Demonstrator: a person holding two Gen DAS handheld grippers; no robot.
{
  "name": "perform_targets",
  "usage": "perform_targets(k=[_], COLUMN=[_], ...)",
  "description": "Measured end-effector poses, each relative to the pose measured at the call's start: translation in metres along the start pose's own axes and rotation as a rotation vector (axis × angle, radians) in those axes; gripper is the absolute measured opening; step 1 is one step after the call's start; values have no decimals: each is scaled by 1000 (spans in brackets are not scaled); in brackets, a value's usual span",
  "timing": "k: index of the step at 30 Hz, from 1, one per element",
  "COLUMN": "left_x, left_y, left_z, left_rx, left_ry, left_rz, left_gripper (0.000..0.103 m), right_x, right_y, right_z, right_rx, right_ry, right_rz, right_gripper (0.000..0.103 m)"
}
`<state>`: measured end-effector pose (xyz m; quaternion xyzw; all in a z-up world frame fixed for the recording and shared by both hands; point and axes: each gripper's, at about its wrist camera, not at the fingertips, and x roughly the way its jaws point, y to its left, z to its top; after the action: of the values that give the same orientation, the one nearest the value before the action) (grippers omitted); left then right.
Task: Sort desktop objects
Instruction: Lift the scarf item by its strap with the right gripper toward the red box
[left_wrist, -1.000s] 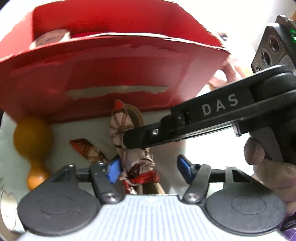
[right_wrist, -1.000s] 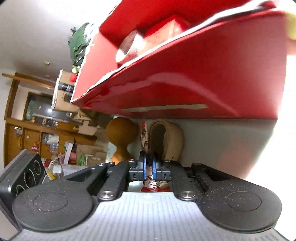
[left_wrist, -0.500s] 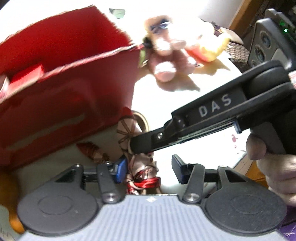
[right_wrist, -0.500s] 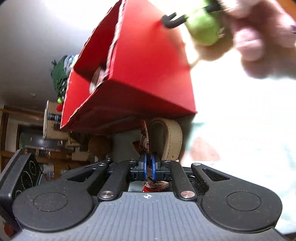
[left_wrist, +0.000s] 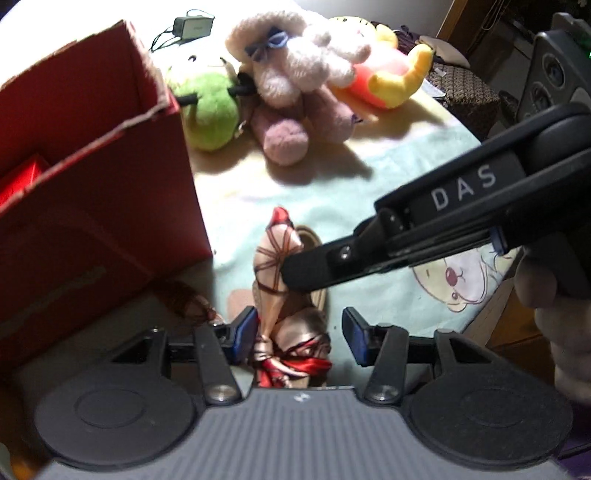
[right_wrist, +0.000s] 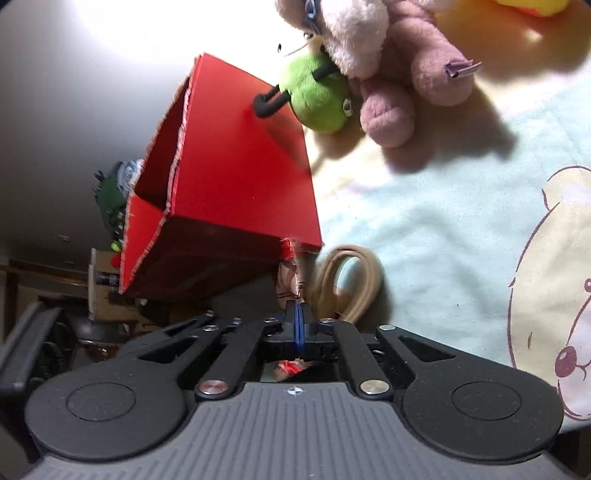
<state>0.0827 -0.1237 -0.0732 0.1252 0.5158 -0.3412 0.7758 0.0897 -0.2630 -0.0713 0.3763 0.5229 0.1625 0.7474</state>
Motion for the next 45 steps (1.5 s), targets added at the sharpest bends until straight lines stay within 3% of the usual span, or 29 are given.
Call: perform_targets(k=[4, 8, 15, 19, 27, 31, 34, 45], left_x=[1, 8, 11, 13, 13, 12, 12, 9], left_y=[-2, -3, -1, 5, 6, 7, 9, 3], left_z=[-4, -6, -6, -3, -4, -3, -5, -8], left_rx=[-6, -18, -19, -33, -16, -15, -28, -6], left_ry=[16, 38, 42, 45, 55, 60, 61, 55], left_rz=[7, -2, -4, 0, 14, 12, 7, 14], left_gripper=[52, 53, 49, 46, 45, 45, 45, 44], right_x=[-1, -11, -15, -20, 5, 7, 4, 25], right_y=[-5, -5, 16, 6, -4, 4, 13, 4], right_z=[2, 4, 0, 3, 3, 4, 1, 0], right_rx=[7, 3, -74, -68, 8, -15, -56, -1], right_ry=[0, 12, -4, -8, 34, 36, 23, 60], right_rz=[-13, -15, -92, -124, -82, -118, -216, -194], right_gripper=[5, 22, 26, 40, 41, 40, 42, 43])
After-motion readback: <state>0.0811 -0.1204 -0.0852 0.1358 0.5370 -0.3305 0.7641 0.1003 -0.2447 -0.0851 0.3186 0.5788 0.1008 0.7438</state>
